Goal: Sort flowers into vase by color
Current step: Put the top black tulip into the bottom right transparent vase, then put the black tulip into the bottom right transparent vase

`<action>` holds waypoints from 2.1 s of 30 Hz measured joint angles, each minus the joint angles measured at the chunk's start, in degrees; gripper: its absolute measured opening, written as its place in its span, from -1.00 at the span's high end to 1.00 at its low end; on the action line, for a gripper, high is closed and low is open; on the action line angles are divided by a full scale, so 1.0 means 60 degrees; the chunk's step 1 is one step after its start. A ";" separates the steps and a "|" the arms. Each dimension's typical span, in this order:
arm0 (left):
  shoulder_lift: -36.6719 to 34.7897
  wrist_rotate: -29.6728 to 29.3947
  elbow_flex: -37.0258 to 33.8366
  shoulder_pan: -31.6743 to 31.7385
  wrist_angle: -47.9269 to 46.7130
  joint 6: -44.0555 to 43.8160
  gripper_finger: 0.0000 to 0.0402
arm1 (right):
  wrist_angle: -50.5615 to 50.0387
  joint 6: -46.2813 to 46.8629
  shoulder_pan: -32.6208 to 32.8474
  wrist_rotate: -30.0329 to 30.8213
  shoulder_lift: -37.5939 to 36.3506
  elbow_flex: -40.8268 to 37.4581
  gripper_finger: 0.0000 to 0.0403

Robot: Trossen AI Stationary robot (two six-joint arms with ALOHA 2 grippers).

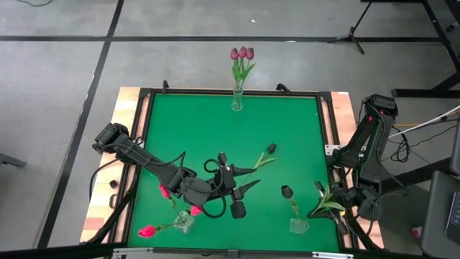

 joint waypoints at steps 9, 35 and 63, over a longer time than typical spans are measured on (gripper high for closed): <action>0.0000 0.0000 0.0003 -0.0002 0.0002 0.0000 0.30 | 0.0133 0.0099 0.0000 -0.0058 0.0000 0.0000 0.62; 0.0000 0.0000 0.0003 -0.0002 0.0005 0.0007 0.30 | -0.0191 0.0977 -0.1169 -0.2521 -0.0208 0.0000 0.05; -0.0046 -0.2845 0.0007 0.1016 -0.0649 -0.0002 0.30 | -0.5956 0.3508 -0.1253 0.0325 -0.3555 0.0370 0.05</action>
